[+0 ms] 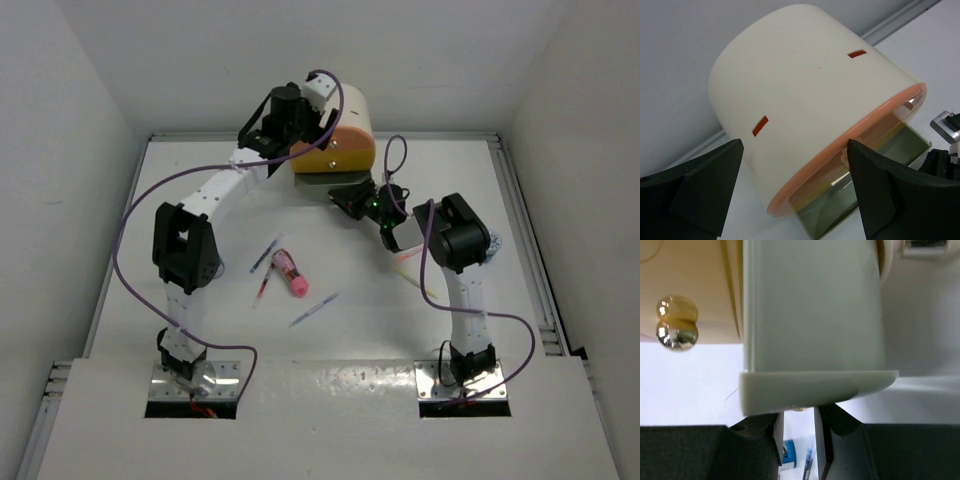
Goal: Sort the stationery into containers
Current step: Open the drawer
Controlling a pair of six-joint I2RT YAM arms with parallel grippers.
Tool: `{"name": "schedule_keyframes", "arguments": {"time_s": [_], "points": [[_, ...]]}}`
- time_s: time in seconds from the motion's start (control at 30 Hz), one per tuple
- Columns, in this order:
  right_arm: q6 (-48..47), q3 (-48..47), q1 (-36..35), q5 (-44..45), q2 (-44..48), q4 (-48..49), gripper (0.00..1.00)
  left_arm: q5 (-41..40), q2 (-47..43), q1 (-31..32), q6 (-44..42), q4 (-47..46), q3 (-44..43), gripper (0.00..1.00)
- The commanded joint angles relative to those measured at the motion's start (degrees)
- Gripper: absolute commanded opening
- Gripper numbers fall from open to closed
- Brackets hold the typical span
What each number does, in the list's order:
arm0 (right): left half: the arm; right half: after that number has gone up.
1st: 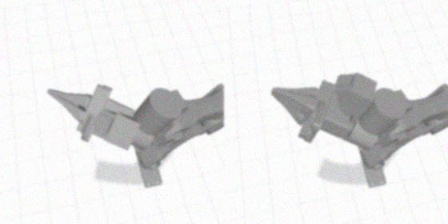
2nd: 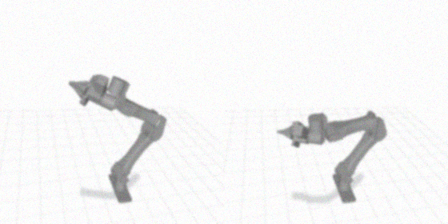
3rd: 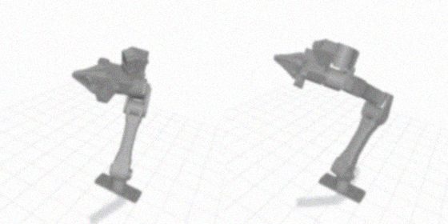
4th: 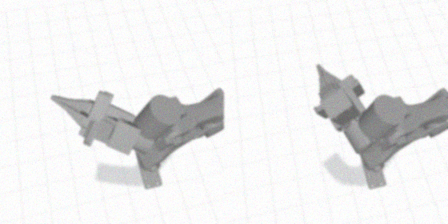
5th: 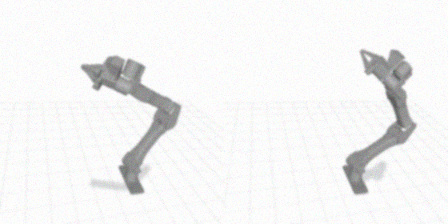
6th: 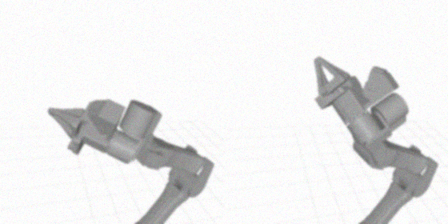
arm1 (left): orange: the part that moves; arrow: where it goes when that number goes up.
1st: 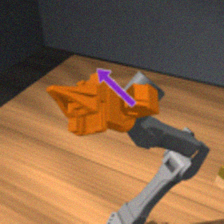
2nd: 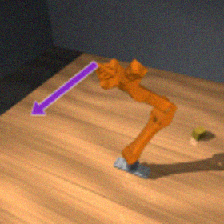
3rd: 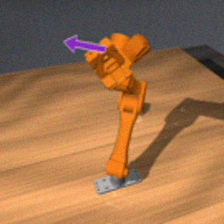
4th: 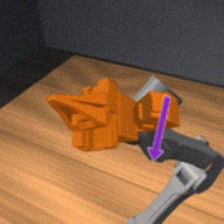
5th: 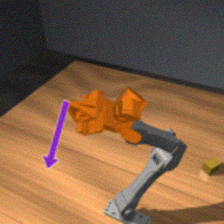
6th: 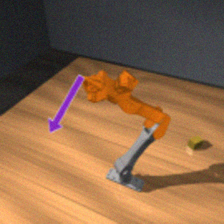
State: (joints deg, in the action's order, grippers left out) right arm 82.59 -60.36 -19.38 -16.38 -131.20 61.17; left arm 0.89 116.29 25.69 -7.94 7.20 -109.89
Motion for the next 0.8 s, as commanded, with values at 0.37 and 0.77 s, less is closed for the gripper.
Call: {"name": "schedule_keyframes", "arguments": {"time_s": [0.37,0.77], "points": [[0.65,8.85,-1.63,-1.72,9.99,4.75,0.0,-2.2,-0.45,1.55,1.71,-1.31,-1.74,0.92],[0.38,11.58,-2.33,-2.6,12.19,4.58,0.23,-2.12,-1.07,1.82,2.76,-1.75,-1.03,0.91]]}}
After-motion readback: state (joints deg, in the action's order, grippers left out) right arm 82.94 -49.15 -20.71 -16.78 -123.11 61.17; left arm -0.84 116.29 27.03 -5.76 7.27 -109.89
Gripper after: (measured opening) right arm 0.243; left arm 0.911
